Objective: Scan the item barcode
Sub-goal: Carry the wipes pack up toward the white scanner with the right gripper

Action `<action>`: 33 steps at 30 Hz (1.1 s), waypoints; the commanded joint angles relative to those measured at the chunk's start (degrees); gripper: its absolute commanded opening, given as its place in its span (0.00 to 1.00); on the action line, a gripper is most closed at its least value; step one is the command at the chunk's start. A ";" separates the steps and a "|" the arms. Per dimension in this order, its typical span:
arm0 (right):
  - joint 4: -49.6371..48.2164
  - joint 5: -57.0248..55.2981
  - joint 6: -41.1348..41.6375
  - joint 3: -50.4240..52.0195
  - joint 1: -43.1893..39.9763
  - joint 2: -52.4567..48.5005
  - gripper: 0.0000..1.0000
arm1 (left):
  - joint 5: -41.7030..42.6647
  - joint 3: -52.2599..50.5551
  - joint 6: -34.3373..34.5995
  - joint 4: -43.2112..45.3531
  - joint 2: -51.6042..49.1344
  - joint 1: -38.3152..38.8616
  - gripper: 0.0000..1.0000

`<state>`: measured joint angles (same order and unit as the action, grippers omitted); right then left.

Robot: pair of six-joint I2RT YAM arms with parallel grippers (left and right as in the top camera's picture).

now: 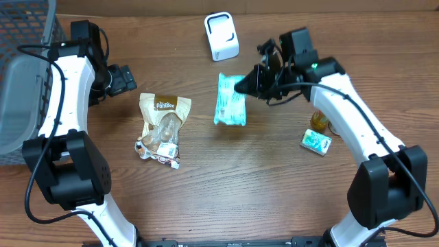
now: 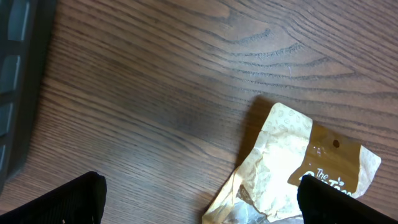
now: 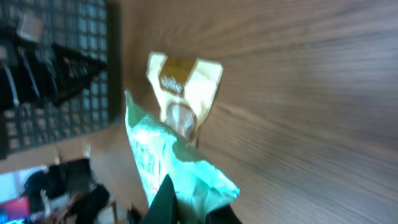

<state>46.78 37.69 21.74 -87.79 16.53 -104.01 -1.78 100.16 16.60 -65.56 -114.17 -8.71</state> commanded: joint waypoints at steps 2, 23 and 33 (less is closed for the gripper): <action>6.40 -9.73 -4.76 -17.11 0.28 1.57 0.03 | -0.13 0.35 0.35 -0.17 0.17 0.26 1.00; -30.08 -63.14 -48.59 -23.65 15.76 -14.93 0.04 | -0.11 0.35 0.33 -0.17 0.17 0.26 0.99; -52.63 -73.24 -61.02 -23.65 16.24 -26.97 0.04 | -0.13 0.35 0.35 -0.15 0.17 0.26 1.00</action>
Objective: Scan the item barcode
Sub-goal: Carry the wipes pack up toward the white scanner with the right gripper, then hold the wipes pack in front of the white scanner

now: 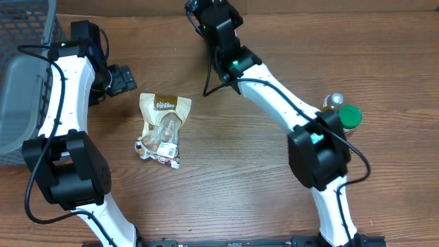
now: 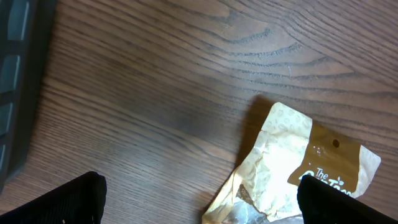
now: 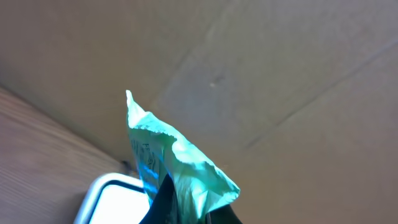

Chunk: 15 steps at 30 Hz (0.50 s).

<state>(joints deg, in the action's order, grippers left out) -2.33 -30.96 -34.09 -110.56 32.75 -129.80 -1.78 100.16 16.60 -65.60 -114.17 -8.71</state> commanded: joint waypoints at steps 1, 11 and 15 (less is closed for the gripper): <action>-4.87 -4.57 -5.20 -0.87 0.02 -1.79 0.04 | -0.11 0.35 0.33 -0.13 0.17 0.26 1.00; -15.56 -4.31 -3.45 -0.87 -0.11 -6.69 0.04 | -0.11 0.35 0.33 -0.13 0.17 0.26 1.00; -17.79 -2.86 -3.30 -0.87 -0.55 -8.22 0.04 | -0.11 0.35 0.35 -0.13 0.17 0.26 1.00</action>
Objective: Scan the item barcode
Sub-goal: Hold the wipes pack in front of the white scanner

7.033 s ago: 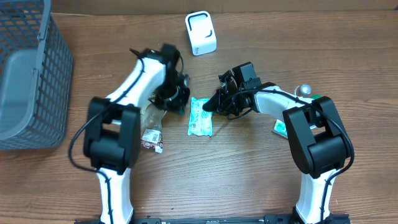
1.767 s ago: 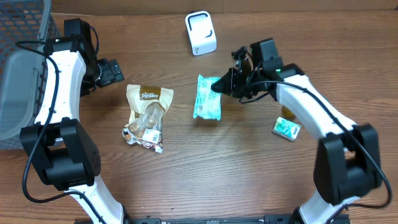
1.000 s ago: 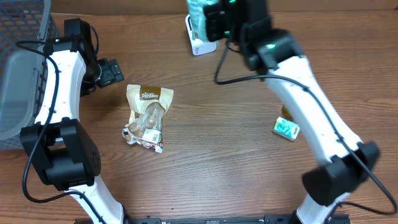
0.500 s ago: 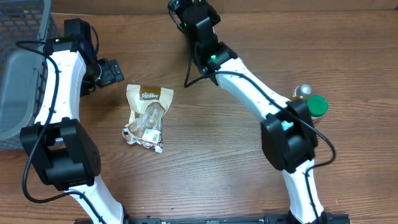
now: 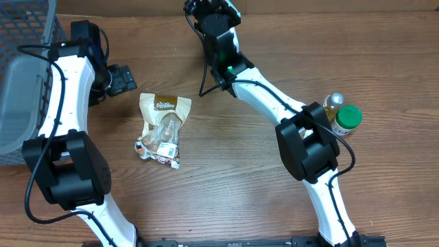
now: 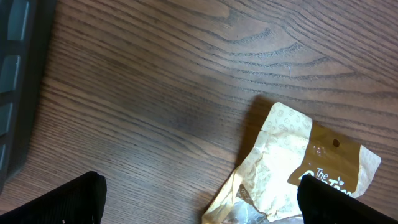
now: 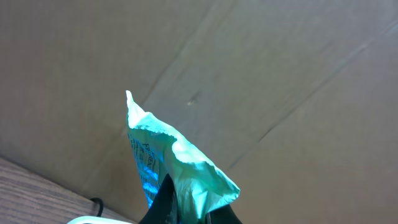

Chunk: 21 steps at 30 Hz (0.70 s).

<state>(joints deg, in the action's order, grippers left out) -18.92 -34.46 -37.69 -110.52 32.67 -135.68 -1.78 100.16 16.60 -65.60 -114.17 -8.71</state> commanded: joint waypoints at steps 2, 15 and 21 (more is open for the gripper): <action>-2.71 1.11 0.39 -0.92 -0.50 -2.99 0.04 | -0.11 0.35 0.35 -0.13 0.17 0.26 1.00; -1.64 2.40 6.43 -0.92 0.09 -5.29 0.04 | -0.11 0.35 0.35 -0.13 0.17 0.46 1.00; 1.79 2.43 7.15 -0.92 0.79 -5.29 0.04 | -0.11 0.35 0.35 -0.13 0.17 0.48 1.00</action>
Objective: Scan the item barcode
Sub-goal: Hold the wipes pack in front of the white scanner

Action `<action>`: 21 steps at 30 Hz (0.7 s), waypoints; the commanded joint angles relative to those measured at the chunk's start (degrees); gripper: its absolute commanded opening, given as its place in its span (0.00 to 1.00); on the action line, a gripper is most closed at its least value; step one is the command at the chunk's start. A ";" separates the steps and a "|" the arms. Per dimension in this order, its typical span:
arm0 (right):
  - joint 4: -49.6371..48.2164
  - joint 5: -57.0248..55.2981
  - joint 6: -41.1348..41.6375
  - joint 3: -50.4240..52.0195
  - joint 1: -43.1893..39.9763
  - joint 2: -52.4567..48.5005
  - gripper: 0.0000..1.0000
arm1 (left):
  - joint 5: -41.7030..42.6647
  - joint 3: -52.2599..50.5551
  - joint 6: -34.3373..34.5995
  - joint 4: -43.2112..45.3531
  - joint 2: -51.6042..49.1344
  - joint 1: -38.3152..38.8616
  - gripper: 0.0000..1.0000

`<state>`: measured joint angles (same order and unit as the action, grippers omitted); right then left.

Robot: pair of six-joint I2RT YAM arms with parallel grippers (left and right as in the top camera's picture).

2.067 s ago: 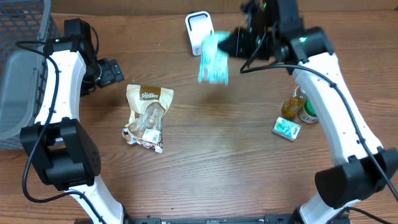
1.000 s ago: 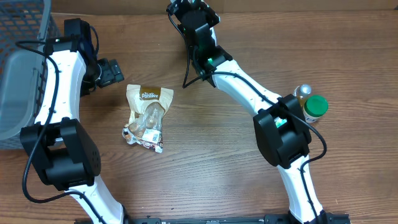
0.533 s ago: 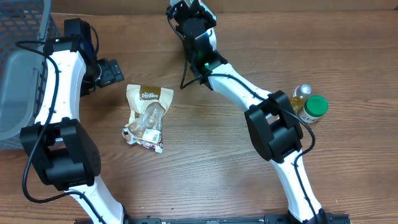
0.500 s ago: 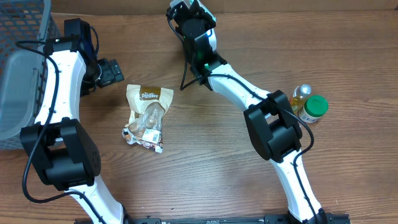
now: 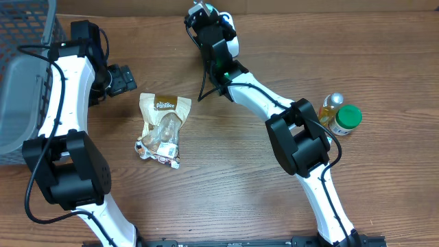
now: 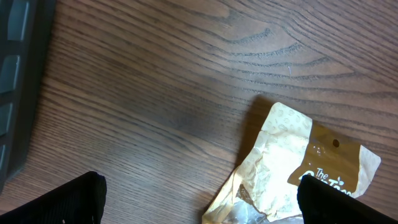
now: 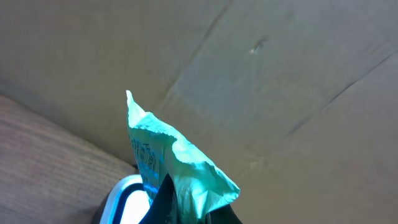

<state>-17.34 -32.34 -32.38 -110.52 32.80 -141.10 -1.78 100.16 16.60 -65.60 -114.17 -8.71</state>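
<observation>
My right gripper (image 7: 186,208) is shut on a teal packet (image 7: 171,158), holding it by one end. The packet hangs right beside a white scanner (image 7: 127,199) whose face glows blue. In the overhead view the right gripper (image 5: 206,19) is at the back of the table over the scanner (image 5: 234,42), and the arm hides the packet. A tan snack bag (image 5: 163,123) lies on the table left of centre. Beside the bag's top corner my left gripper (image 5: 125,79) is open and holds nothing. In the left wrist view the tan bag (image 6: 298,168) lies by the right fingertip (image 6: 345,199).
A grey wire basket (image 5: 20,62) stands at the far left, its dark edge (image 6: 18,74) showing in the left wrist view. A yellow bottle (image 5: 330,106) and a green-capped jar (image 5: 348,118) stand at the right. A cardboard wall (image 7: 280,74) backs the table.
The right wrist has tipped down a little. The scanner's lit blue face now shows beside the packet, where only a sliver of it showed before. The left arm has not moved.
First my right gripper held the teal packet low over the table's middle, in front of the scanner. Then it had carried the packet to the back, above the scanner. Then it faced the cardboard wall, and now the packet is against the glowing scanner. The left gripper stayed open by the tan bag.
</observation>
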 commanded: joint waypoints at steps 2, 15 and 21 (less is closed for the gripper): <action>0.85 0.35 2.67 -0.92 0.70 0.13 0.04 | -0.11 0.35 0.35 -0.13 0.17 0.48 1.00; 5.95 0.46 8.85 -0.92 1.22 0.20 0.04 | -0.13 0.35 0.33 -0.13 0.17 0.48 1.00; 10.16 0.28 9.16 -0.92 1.29 5.09 0.04 | -0.13 0.35 0.33 -0.15 0.17 0.48 1.00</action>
<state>-9.15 -32.36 -25.10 -110.63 33.87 -140.53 -1.78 100.16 16.60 -65.60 -114.17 -8.62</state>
